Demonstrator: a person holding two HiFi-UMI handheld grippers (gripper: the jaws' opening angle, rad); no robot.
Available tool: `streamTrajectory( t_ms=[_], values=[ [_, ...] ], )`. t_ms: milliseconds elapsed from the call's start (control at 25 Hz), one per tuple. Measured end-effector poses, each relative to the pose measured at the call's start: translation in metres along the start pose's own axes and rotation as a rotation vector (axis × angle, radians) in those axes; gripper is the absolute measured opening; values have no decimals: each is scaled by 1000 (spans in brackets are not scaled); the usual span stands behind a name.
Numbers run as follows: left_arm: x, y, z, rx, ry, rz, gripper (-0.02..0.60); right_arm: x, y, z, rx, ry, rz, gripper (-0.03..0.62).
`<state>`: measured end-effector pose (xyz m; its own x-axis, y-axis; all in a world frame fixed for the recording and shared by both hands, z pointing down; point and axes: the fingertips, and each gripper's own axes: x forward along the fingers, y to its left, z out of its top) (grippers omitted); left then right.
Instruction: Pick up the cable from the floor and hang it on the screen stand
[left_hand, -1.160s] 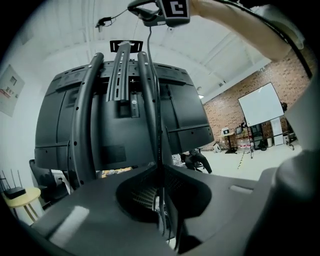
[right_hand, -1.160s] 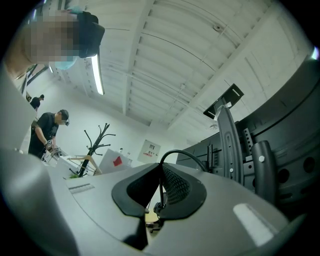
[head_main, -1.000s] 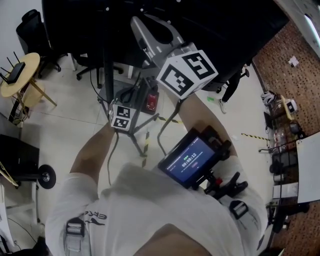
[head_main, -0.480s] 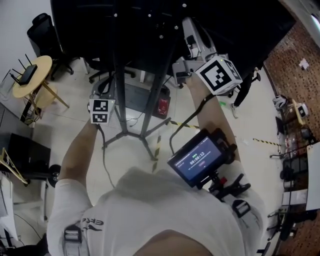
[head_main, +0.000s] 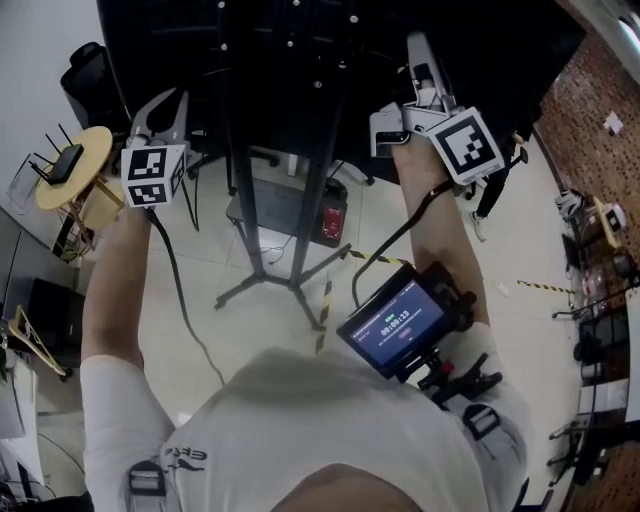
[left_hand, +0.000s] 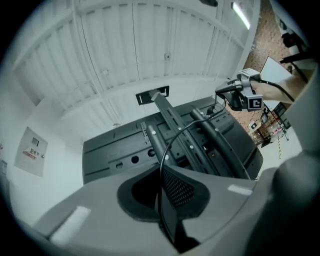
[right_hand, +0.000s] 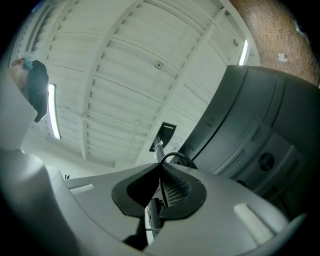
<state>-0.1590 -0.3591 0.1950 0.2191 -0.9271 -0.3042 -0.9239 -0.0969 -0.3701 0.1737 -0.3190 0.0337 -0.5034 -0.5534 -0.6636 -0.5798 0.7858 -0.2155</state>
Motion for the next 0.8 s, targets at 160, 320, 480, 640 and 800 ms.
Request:
streamTrajectory(
  t_ms=[160, 320, 480, 640, 800],
  values=[
    [21, 24, 51, 63, -44, 4, 12, 4, 5, 28, -26, -62, 16, 32],
    [34, 36, 90, 111, -83, 8, 11, 8, 13, 52, -41, -118, 37, 32],
    [44, 48, 113, 150, -112, 26, 12, 9, 19, 71, -56, -167, 56, 32],
    [74, 62, 137, 175, -124, 29, 11, 27, 12, 88, -80, -182, 62, 32],
    [118, 64, 144, 198, -141, -12, 11, 42, -19, 91, -92, -197, 7, 32]
  ],
)
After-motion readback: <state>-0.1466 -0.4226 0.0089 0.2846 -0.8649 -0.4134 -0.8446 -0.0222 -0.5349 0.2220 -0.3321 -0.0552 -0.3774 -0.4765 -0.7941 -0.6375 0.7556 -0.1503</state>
